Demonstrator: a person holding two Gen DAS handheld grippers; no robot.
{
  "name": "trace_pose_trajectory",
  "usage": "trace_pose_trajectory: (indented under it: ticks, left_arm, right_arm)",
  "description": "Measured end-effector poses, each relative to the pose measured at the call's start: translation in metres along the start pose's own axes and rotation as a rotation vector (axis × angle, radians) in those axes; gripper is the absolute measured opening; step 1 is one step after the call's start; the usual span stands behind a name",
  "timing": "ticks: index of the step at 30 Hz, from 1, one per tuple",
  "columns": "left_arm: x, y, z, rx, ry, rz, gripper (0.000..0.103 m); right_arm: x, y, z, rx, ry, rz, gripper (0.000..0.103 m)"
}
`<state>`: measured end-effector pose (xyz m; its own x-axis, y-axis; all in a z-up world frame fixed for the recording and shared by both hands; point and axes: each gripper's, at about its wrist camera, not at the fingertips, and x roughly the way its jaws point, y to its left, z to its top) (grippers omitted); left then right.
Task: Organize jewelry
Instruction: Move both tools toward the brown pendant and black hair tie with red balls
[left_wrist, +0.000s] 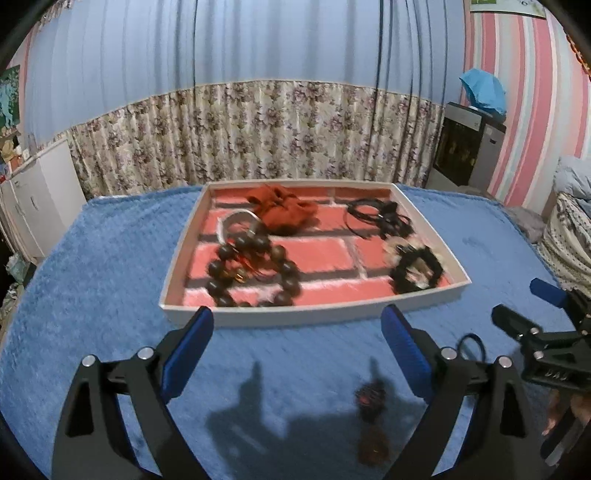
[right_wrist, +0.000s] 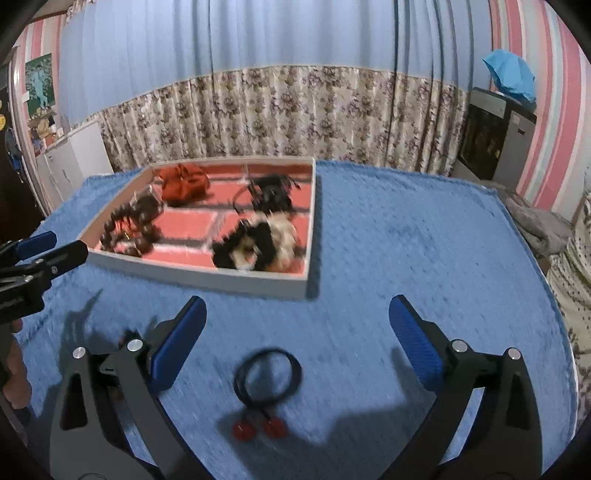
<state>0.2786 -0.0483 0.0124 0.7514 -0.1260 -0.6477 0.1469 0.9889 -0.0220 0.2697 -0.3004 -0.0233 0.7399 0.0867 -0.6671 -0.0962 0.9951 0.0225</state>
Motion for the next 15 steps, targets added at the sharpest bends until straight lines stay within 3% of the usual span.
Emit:
trace_pose_trajectory:
  ticks: [11,15]
  left_arm:
    - [0.020,-0.023,-0.035,0.008,0.058,-0.002,0.090]
    - [0.023,-0.024,-0.045,0.024,0.057,0.005,0.090]
  right_arm:
    - [0.025,-0.007,-0.028,-0.016,0.078,-0.061,0.096]
    - [0.030,-0.007,-0.033,-0.013,0.102,-0.043,0.085]
